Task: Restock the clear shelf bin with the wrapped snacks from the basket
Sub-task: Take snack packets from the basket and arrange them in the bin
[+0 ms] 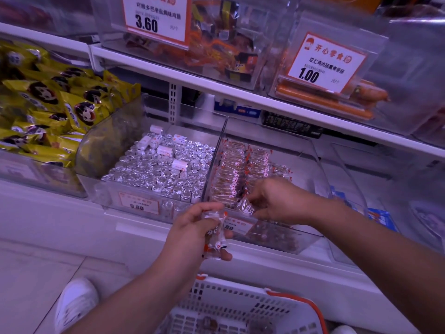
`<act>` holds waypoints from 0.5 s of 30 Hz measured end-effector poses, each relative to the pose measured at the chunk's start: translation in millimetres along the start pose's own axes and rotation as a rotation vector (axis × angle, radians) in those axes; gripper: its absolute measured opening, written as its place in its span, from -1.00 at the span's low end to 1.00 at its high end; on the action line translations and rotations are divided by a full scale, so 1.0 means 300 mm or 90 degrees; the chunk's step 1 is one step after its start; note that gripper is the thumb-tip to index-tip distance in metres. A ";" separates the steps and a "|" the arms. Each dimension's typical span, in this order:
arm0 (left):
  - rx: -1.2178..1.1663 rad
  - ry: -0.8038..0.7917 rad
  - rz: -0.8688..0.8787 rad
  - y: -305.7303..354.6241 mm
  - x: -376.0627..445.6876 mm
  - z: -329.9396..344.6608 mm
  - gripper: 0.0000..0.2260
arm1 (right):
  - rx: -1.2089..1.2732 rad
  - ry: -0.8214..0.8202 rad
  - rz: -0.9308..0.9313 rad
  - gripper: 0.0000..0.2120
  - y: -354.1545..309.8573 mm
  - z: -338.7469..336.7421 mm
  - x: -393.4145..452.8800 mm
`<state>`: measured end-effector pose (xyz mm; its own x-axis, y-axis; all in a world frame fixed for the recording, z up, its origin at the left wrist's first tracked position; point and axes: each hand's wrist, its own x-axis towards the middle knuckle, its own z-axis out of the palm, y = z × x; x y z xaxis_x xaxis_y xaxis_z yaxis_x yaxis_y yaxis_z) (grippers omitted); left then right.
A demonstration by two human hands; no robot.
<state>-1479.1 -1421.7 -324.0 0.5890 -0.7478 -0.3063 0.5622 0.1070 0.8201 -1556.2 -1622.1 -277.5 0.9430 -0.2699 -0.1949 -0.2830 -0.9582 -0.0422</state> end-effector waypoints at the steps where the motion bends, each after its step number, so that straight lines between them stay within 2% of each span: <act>1: 0.000 0.000 -0.001 0.002 -0.001 0.001 -0.73 | 0.038 0.007 -0.005 -0.93 -0.002 0.000 -0.010; 3: 0.001 -0.002 -0.002 0.005 -0.003 0.000 -0.74 | 0.131 0.032 -0.007 -0.62 0.002 -0.002 -0.033; 4: 0.002 -0.004 -0.003 0.006 -0.003 -0.002 -0.73 | 0.138 0.036 -0.010 -0.59 0.012 -0.001 -0.039; 6: 0.004 -0.004 -0.005 0.006 -0.002 -0.008 -0.73 | 0.094 0.026 0.001 -0.81 0.025 -0.003 -0.040; 9: 0.008 0.001 -0.008 0.002 -0.002 -0.014 -0.73 | 0.001 -0.008 0.003 -0.92 0.023 -0.001 -0.038; 11: 0.008 -0.002 -0.009 0.001 -0.002 -0.015 -0.73 | -0.035 -0.013 -0.011 -0.92 0.008 0.016 -0.050; 15: 0.010 -0.007 -0.009 0.006 -0.005 -0.015 -0.73 | -0.054 -0.002 -0.009 -0.77 0.008 0.011 -0.068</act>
<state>-1476.5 -1417.4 -324.3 0.5746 -0.7560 -0.3135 0.5613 0.0852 0.8232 -1576.6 -1618.6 -276.9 0.9460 -0.2565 -0.1984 -0.2542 -0.9664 0.0374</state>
